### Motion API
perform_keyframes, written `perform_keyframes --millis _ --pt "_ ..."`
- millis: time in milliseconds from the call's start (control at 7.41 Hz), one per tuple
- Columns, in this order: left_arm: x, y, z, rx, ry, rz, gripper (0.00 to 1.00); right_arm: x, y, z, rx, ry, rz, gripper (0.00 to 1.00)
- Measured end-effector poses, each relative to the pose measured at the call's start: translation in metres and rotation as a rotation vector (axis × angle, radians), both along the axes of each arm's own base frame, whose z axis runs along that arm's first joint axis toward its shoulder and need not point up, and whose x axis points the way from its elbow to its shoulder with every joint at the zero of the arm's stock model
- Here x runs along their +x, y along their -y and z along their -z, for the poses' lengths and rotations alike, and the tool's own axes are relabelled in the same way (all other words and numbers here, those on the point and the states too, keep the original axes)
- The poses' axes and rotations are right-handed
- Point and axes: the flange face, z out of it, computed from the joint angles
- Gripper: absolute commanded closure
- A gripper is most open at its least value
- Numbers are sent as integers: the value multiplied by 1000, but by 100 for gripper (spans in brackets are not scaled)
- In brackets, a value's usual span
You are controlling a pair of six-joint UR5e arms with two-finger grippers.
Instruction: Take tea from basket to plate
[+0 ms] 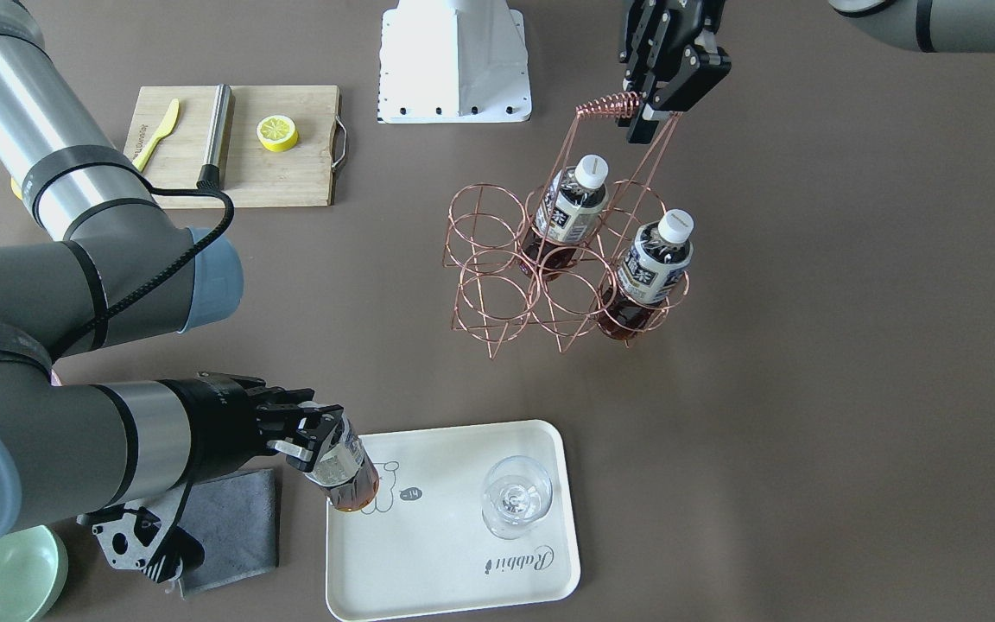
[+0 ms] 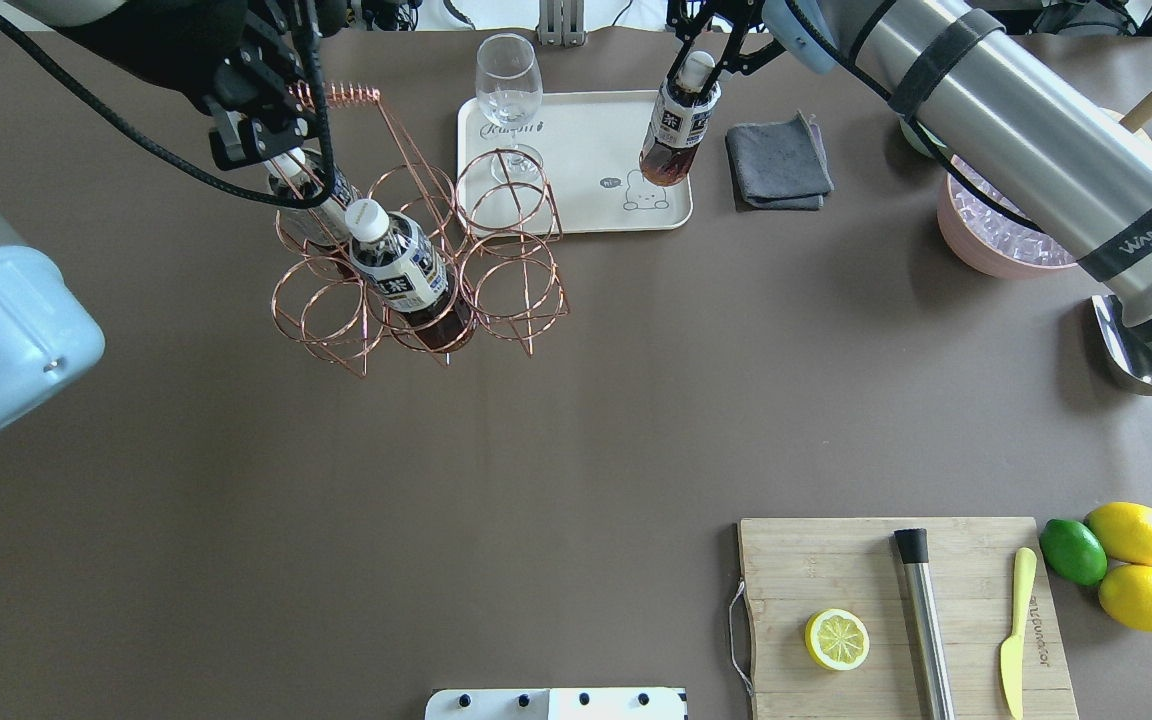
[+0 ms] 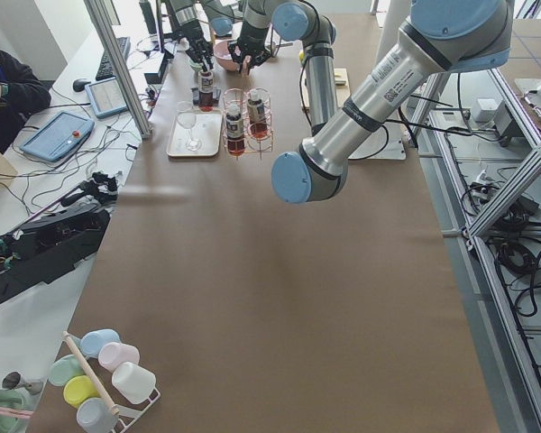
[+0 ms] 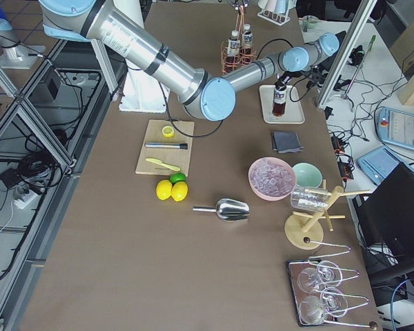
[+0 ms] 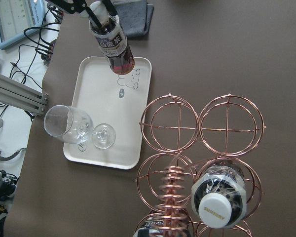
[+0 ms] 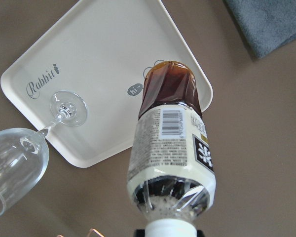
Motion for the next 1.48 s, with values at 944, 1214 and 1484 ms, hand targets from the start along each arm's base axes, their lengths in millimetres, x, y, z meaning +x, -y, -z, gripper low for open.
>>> perform_keyframes --millis 944,1214,1484 --pt "-159 100 -121 -33 207 109 100 -48 10 4 134 -31 10 100" --pt "-198 151 -172 -118 229 155 100 -54 10 5 155 -38 9 58" --pt "-216 202 -230 -154 233 189 100 -59 8 9 165 -41 12 37"
